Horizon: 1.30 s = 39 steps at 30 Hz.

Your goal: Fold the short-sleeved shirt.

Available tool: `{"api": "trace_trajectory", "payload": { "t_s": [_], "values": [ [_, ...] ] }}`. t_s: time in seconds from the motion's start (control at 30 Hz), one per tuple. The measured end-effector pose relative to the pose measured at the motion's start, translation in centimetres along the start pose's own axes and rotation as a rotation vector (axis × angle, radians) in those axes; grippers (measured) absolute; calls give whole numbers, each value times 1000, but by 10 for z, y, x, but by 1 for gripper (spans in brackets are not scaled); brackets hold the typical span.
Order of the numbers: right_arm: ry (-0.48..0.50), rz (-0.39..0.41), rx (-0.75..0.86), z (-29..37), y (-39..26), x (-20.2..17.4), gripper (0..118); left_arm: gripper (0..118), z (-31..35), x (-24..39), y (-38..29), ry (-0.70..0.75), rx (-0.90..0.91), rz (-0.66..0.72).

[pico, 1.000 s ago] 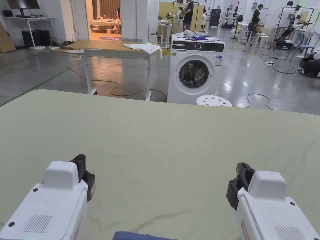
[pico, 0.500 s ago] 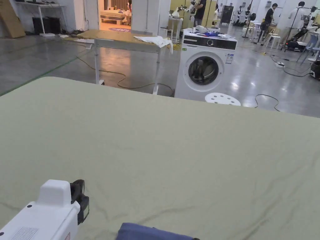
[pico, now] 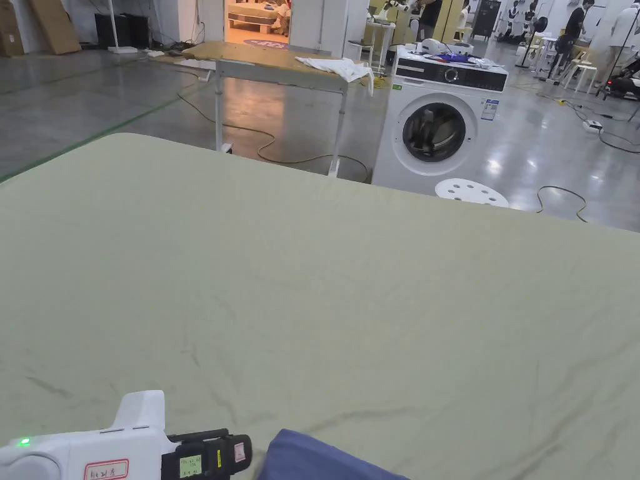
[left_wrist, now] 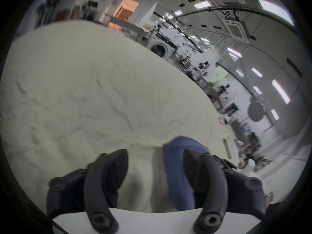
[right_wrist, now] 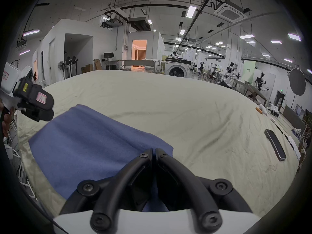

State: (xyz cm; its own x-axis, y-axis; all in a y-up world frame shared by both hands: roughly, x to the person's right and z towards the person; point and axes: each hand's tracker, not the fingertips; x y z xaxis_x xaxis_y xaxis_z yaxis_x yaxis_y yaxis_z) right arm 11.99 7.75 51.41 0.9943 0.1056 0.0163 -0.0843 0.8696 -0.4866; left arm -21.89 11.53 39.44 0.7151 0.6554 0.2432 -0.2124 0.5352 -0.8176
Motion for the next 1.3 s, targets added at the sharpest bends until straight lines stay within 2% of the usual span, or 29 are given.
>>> {"api": "trace_trajectory", "payload": {
  "t_s": [0.03,0.1,0.2,0.37,0.43,0.6,0.67,0.7,0.77,0.8,0.9,1.1,1.2,1.3],
  "values": [
    [-5,-1,-1,1,0,2,2,86,-4,-6,1,-64,-26,28],
    [-14,-14,-5,-1,-1,5,2,93,-13,-13,1,-122,-82,80],
    [-6,-40,-13,-3,-1,10,2,93,-31,-24,3,-169,-148,124],
    [8,-41,-13,-3,-2,10,2,93,-60,-27,4,-313,-219,186],
    [11,-40,-14,-3,-1,10,2,93,-71,-23,6,-326,-259,208],
    [19,-52,-18,-2,0,11,2,92,-93,1,4,-328,-335,97],
    [23,-62,-16,-2,1,11,2,87,-98,9,0,-315,-350,76],
    [26,-67,-14,-1,2,11,1,81,-99,10,0,-306,-351,68],
    [28,-72,-12,0,2,11,1,54,-100,4,0,-266,-346,71],
    [40,-79,-7,1,2,12,1,45,-100,-2,-1,-276,-346,98],
    [57,-77,9,3,2,12,1,29,-97,-17,-7,-331,-321,169],
    [72,-63,14,1,4,12,1,23,-96,-31,-18,-405,-279,275],
    [94,-68,5,0,15,18,1,23,-89,-23,-13,-399,-281,306],
    [98,-57,18,1,36,23,1,23,-80,-16,-1,-391,-279,397]
  ]
}}
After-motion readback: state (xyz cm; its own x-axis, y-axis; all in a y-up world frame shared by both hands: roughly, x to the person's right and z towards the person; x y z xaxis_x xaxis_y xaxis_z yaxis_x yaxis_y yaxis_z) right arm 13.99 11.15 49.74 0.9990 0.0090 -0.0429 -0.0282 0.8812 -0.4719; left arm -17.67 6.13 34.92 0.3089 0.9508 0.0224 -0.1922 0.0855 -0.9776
